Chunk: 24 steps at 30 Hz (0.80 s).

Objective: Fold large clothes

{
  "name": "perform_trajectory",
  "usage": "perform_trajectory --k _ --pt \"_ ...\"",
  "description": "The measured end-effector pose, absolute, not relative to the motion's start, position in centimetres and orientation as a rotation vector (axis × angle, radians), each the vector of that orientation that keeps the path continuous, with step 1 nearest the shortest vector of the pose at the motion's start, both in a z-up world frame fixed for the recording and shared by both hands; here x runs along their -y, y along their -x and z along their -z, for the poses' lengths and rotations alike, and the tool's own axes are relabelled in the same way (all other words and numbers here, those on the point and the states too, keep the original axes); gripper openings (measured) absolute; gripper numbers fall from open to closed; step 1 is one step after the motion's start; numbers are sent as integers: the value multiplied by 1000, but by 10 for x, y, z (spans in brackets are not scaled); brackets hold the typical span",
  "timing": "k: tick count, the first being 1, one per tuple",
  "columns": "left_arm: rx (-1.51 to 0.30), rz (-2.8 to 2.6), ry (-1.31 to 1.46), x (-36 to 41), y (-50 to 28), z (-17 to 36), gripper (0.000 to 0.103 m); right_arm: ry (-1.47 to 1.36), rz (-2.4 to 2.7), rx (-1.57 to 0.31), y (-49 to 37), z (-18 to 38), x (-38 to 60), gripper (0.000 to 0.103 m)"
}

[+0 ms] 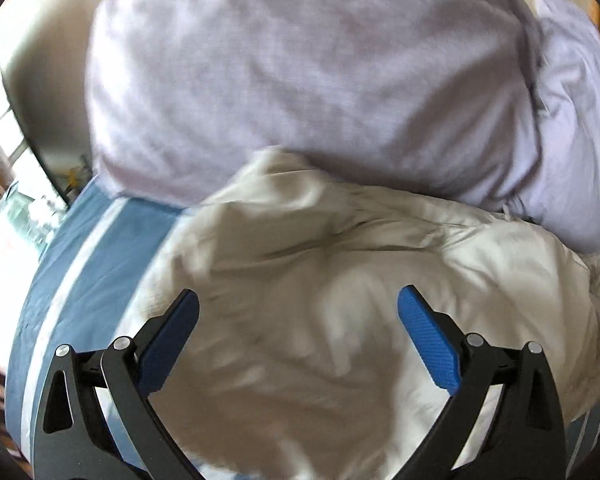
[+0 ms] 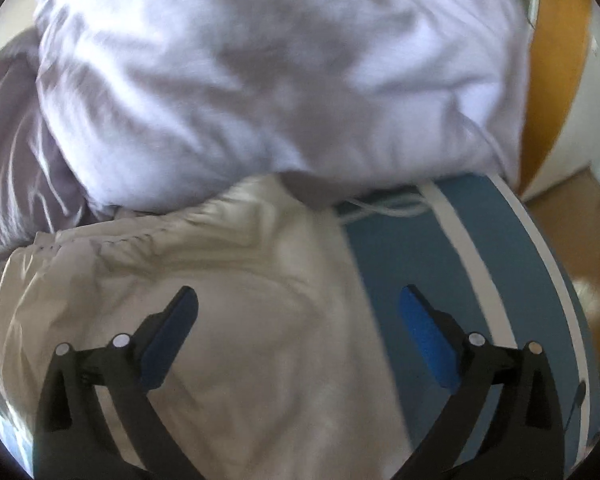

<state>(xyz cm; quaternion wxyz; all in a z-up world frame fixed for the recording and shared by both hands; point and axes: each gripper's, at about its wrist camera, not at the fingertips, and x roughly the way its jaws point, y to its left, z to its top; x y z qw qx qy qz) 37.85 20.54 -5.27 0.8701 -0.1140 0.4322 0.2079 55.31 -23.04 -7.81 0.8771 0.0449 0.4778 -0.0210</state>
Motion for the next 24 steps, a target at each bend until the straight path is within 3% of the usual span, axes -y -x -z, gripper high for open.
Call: perform_trajectory --k 9,21,23,24 --pt "-947 -548 423 -256 -323 75 101 -384 -28 -1155 -529 104 285 101" --pt "-987 -549 651 -281 -316 124 100 -501 -144 -1247 -510 142 278 101" --pt "-973 -537 699 -282 -315 128 95 -498 -147 -1237 -504 143 278 99" --pt "-960 -522 728 -283 -314 129 87 -498 -154 -1235 -501 142 277 92"
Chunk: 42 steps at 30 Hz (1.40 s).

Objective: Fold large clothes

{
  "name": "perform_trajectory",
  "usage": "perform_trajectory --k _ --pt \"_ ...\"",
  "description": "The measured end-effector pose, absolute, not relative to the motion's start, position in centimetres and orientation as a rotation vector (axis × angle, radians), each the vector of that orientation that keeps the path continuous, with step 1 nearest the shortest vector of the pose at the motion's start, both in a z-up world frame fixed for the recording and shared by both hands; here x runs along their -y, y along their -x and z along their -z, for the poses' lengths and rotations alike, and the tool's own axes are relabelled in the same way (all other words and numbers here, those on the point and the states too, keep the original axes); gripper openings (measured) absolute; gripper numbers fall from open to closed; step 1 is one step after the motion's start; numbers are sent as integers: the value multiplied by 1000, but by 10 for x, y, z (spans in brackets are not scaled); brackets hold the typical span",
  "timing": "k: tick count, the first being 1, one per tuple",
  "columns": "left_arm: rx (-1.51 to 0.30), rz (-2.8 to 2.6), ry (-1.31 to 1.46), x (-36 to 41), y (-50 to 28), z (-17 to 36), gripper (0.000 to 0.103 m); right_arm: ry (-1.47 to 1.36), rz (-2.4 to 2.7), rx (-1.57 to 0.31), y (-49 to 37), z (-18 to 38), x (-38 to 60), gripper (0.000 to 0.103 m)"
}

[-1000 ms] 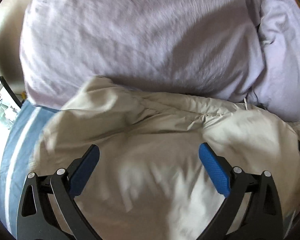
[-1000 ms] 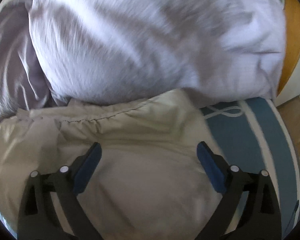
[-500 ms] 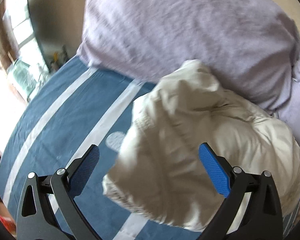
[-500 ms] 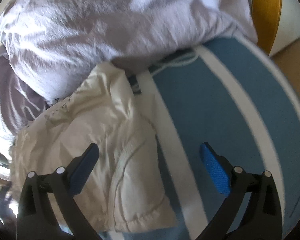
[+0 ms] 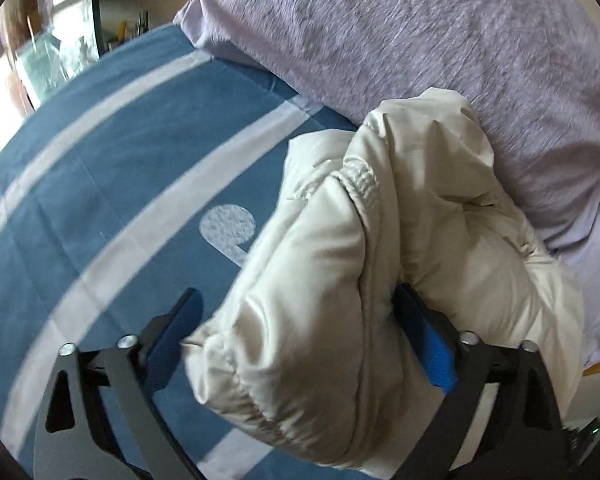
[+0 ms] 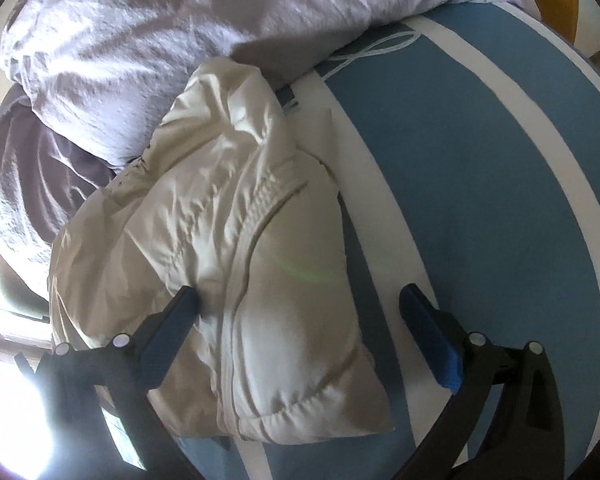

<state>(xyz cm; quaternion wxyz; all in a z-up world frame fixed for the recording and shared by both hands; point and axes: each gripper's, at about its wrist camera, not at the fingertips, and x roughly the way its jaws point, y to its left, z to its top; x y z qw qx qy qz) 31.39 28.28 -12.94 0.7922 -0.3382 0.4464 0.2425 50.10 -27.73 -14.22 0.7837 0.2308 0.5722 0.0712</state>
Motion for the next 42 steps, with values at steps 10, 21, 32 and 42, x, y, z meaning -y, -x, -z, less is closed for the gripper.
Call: perform_trajectory --k 10,21,32,42 --pt "-903 -483 717 -262 -314 102 28 -625 -176 -1179 -468 128 271 27" --pt "-874 -454 694 -264 -268 77 27 -610 -207 -1173 -420 114 255 23" --pt "-873 -435 719 -283 -190 88 26 -651 -242 -1183 -346 116 252 23" --pt "-878 -441 752 -290 -136 101 28 -671 -256 -1176 -298 120 250 23"
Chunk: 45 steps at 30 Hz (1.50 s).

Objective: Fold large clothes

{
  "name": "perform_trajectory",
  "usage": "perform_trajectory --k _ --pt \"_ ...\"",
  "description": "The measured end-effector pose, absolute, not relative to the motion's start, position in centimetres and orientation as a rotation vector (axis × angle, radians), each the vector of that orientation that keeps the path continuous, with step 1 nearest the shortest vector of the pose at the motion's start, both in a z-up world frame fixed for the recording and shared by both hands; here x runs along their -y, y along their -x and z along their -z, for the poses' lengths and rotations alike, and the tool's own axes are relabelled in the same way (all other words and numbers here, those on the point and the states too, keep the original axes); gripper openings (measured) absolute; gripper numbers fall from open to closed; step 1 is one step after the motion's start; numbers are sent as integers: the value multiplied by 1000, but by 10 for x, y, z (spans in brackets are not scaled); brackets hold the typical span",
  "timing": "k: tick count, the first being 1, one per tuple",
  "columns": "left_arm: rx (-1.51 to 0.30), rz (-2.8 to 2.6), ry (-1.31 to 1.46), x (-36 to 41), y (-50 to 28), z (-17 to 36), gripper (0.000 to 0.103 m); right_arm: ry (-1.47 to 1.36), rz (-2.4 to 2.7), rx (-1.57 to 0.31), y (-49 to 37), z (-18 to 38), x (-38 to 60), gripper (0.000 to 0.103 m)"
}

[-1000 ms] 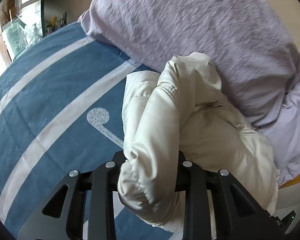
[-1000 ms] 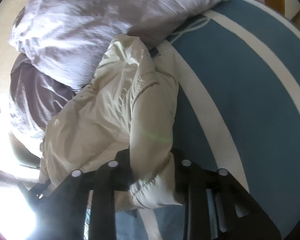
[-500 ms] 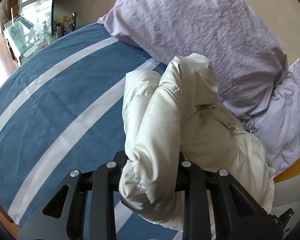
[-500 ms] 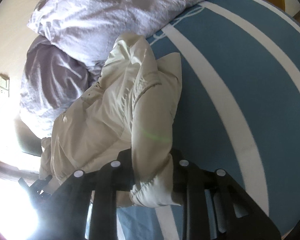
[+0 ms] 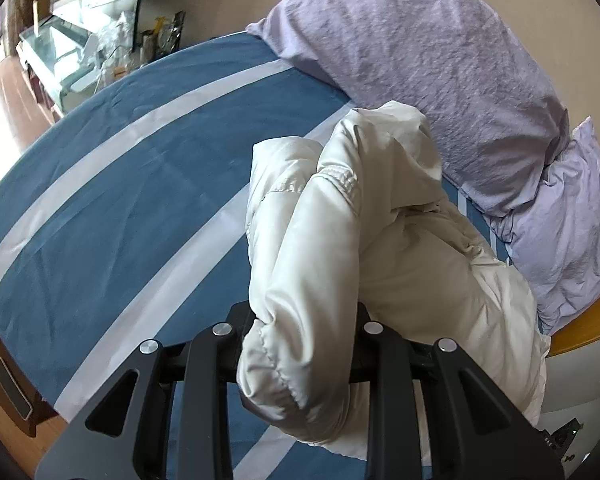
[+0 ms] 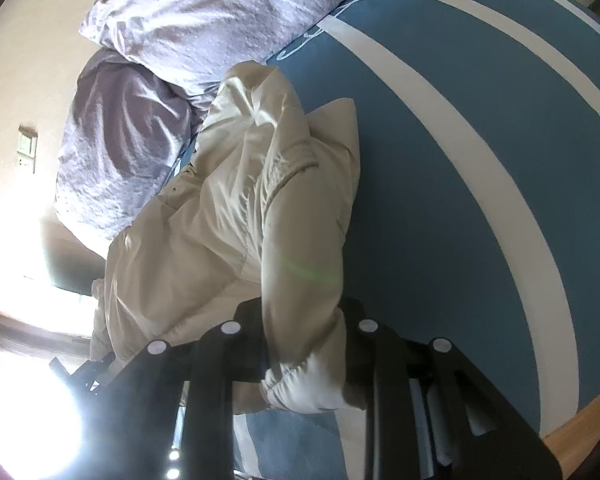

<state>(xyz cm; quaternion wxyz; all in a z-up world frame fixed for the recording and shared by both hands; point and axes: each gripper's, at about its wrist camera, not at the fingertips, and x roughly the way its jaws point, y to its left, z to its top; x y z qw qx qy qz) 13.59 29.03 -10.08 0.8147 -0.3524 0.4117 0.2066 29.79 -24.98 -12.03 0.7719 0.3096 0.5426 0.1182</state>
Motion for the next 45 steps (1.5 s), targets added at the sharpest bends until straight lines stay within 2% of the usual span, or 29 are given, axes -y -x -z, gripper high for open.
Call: perform_trajectory --k 4,8,9,11,16,21,27,30,36,40,45 --pt "-876 -467 772 -291 -132 107 34 -630 -238 -1163 -297 117 246 30" --pt "-886 -510 771 -291 -135 108 42 -489 -174 -1133 -300 98 241 45" --pt "-888 -521 767 -291 -135 108 46 -456 -156 -1113 -299 92 242 51" --pt "-894 -543 761 -291 -137 109 53 -393 -120 -1054 -300 75 242 56" --pt "-895 -566 805 -294 -139 116 77 -256 -160 -994 -301 48 223 59" --pt "-871 -569 869 -295 -141 122 82 -122 -256 -1011 -293 54 186 63" --pt "-841 -585 930 -297 -141 124 80 -9 -264 -1049 -283 81 161 64" --pt "-812 -578 973 -298 -139 123 67 72 -243 -1056 -281 95 152 72" --pt "-760 -526 1001 -294 -135 113 37 148 -207 -1063 -285 114 139 75" --pt "-713 -470 1011 -286 -135 96 32 150 -195 -1079 -289 118 138 75" --pt "-650 -367 988 -264 -144 59 30 149 -176 -1090 -291 120 137 75"
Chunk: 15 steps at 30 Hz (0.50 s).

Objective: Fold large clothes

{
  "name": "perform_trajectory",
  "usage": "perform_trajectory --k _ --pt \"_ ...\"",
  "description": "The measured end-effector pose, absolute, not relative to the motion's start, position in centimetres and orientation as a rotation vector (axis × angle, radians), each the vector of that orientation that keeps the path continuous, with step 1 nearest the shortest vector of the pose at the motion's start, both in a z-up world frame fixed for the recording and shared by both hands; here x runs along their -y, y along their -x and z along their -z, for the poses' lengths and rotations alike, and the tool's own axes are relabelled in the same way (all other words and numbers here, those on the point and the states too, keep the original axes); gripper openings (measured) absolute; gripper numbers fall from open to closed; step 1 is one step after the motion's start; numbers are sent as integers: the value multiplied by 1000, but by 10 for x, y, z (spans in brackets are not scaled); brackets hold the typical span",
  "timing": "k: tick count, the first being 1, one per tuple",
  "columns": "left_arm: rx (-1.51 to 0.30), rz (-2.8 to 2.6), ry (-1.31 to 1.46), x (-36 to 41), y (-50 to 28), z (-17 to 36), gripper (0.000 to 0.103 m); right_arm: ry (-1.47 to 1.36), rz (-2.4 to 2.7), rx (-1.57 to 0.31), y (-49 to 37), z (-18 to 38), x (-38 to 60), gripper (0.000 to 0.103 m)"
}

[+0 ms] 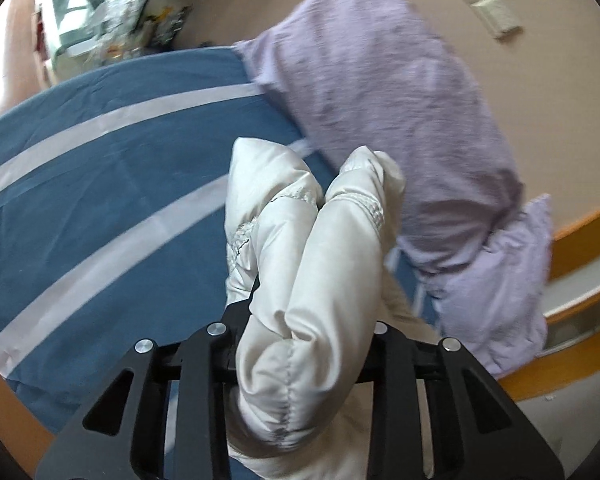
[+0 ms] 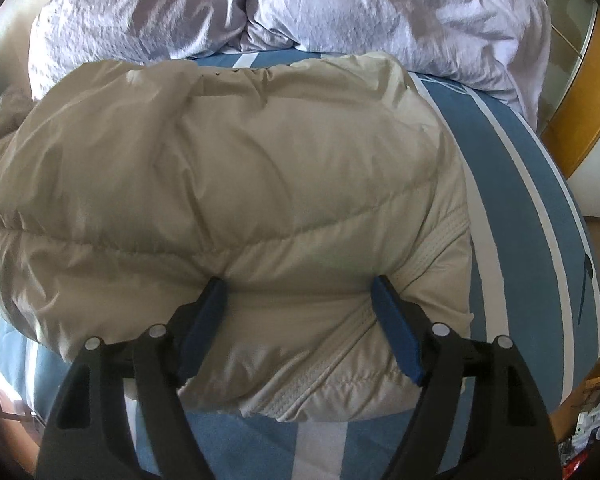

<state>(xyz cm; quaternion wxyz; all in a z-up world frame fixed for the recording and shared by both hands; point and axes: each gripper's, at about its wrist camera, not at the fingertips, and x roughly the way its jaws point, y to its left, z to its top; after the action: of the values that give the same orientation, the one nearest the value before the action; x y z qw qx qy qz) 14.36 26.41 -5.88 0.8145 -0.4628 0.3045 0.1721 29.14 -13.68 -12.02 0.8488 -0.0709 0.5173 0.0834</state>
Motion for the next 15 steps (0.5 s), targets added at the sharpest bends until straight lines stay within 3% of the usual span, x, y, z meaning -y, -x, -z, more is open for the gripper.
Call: perform_trajectory --k 15 --pt "-592 -85 859 -161 -178 -28 30 118 -168 -1110 -296 120 140 76"
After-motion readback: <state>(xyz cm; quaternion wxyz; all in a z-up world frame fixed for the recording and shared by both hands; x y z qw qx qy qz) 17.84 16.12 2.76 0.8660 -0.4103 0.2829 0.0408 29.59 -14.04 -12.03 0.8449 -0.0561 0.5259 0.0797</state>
